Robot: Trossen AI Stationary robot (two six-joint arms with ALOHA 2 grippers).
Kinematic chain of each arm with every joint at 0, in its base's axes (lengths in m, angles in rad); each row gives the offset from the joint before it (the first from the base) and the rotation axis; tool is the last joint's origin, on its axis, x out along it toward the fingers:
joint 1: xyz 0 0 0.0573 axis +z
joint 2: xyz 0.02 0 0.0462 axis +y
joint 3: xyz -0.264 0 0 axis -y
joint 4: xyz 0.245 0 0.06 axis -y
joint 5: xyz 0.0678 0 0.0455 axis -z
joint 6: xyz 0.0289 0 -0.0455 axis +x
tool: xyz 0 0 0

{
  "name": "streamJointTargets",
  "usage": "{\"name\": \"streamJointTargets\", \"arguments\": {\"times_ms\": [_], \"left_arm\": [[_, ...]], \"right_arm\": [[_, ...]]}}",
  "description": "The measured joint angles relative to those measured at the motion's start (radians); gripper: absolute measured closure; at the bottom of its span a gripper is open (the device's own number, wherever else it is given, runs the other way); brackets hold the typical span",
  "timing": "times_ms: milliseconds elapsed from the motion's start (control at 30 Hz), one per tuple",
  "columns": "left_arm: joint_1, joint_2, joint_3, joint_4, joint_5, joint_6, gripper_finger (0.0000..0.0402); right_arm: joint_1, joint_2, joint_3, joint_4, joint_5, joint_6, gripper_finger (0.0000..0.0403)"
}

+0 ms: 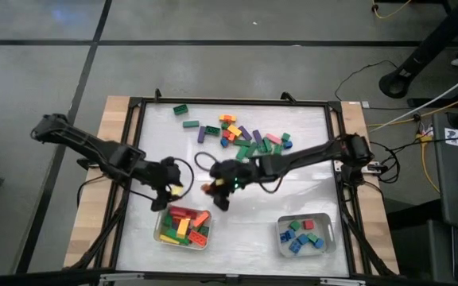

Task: Sort blocks by size
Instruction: Put the rectangular orange block into the white bin, then put the rectangular violet block into the white bin

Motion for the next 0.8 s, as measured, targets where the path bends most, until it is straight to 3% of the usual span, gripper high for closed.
{"name": "streamJointTargets", "arguments": {"times_ms": [167, 300, 467, 667, 800], "left_arm": [[0.0, -0.047, 0.0, 0.001, -0.156, 0.001, 0.0208], [0.0, -0.051, 0.0, 0.0, -0.234, 0.001, 0.0208], [0.0, -0.051, 0.0, -0.003, -0.245, 0.035, 0.0208], [0.0, -0.051, 0.0, -0.004, -0.247, 0.148, 0.0208], [0.0, -0.051, 0.0, -0.003, -0.247, 0.211, 0.0208]], "right_arm": [[0.055, 0.084, -0.001, 0.228, 0.0, -0.064, 0.0347], [0.082, 0.147, -0.001, 0.325, 0.0, -0.07, 0.0314], [0.087, 0.179, -0.002, 0.362, 0.0, -0.069, 0.0284], [0.084, 0.179, -0.002, 0.361, -0.003, -0.068, 0.0283], [0.074, 0.158, -0.002, 0.326, -0.08, -0.139, 0.0284]]}}
